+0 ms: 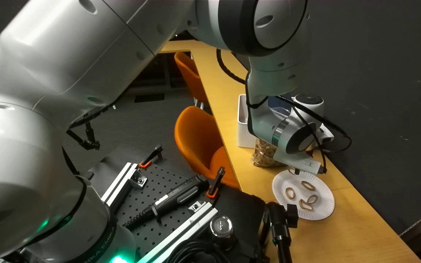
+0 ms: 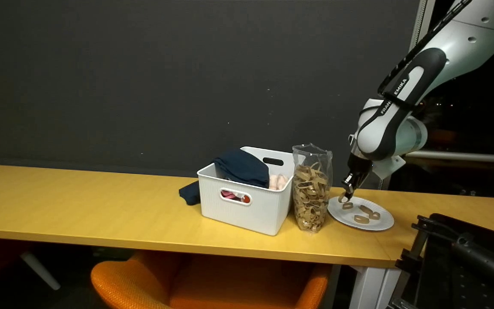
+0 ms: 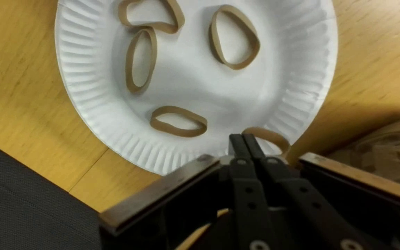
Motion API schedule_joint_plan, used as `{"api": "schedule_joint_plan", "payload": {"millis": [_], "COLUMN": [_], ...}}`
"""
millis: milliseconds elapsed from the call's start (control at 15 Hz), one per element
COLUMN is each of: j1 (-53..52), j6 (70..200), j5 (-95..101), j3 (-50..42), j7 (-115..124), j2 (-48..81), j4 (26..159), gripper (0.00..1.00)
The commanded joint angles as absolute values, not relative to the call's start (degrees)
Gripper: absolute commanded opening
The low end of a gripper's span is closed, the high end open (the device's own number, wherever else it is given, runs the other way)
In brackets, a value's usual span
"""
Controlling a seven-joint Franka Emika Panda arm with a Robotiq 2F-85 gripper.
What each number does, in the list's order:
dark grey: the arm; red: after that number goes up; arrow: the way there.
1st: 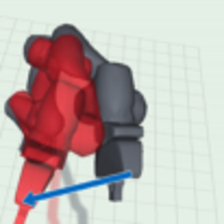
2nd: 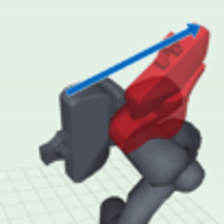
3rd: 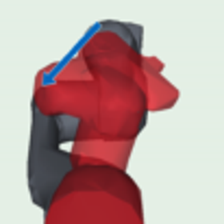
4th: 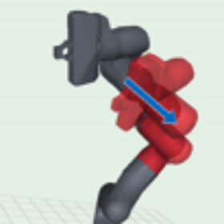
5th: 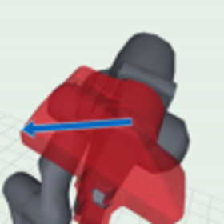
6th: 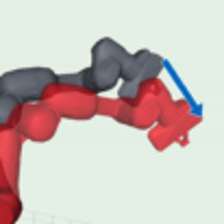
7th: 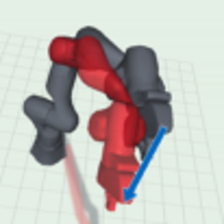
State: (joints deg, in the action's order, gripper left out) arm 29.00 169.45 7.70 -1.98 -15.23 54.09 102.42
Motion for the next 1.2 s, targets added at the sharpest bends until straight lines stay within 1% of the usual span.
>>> {"api": "schedule_joint_plan", "payload": {"millis": [0,67,133,200,467,533,733,800,1133], "j1": [28.38,28.21,28.03,28.01,28.81,29.33,32.17,32.86,34.03], "j6": [166.84,166.37,165.84,165.62,164.6,164.04,163.37,163.29,162.16], "j5": [5.98,5.8,5.67,5.66,6.07,6.22,6.58,6.52,6.17], "j3": [-1.68,-1.9,-2.16,-2.69,-4.44,-4.58,-3.69,-3.55,-3.92], "j7": [-15.73,-15.67,-15.61,-15.7,-16.75,-17.49,-21.53,-22.45,-22.82], "j2": [52.73,52.68,52.5,51.41,49.98,49.84,51.15,51.81,55.25], "j4": [103.21,103.23,103.34,104.62,106.95,107.36,107.14,106.69,102.43], "gripper": [0.27,0.28,0.33,0.41,0.69,0.77,0.98,1.0,1.0]}}
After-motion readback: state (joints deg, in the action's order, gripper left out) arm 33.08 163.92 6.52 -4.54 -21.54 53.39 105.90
